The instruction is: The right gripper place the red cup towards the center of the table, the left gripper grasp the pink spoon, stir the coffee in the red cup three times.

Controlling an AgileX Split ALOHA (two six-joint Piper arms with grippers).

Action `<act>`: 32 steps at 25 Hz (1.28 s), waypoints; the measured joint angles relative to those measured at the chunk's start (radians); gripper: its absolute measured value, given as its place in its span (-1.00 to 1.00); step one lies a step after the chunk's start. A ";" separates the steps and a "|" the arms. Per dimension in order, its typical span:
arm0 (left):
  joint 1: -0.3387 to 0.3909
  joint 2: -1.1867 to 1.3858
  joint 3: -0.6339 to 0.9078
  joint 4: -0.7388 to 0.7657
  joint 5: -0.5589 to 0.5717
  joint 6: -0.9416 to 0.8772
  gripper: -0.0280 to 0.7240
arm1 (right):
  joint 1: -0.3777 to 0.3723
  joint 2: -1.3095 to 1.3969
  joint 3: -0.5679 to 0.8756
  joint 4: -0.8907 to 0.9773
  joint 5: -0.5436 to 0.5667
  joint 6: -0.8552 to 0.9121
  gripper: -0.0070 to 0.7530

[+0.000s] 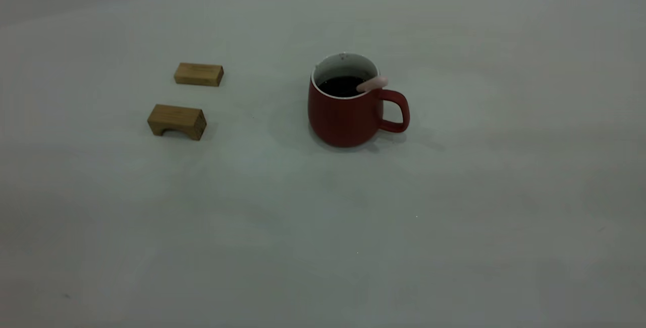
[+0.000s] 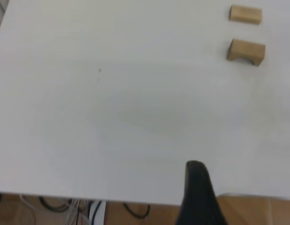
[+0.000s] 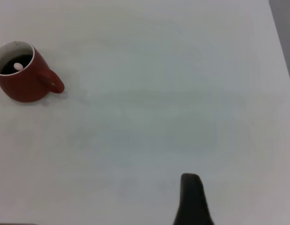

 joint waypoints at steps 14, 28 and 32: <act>0.000 -0.034 0.000 0.000 0.005 0.007 0.62 | 0.000 0.000 0.000 0.000 0.000 0.000 0.57; 0.000 -0.034 0.000 0.000 0.005 0.008 0.62 | 0.000 0.000 0.000 0.000 0.000 0.000 0.57; 0.000 -0.034 0.000 0.000 0.005 0.008 0.62 | 0.000 0.000 0.000 0.000 0.000 0.000 0.57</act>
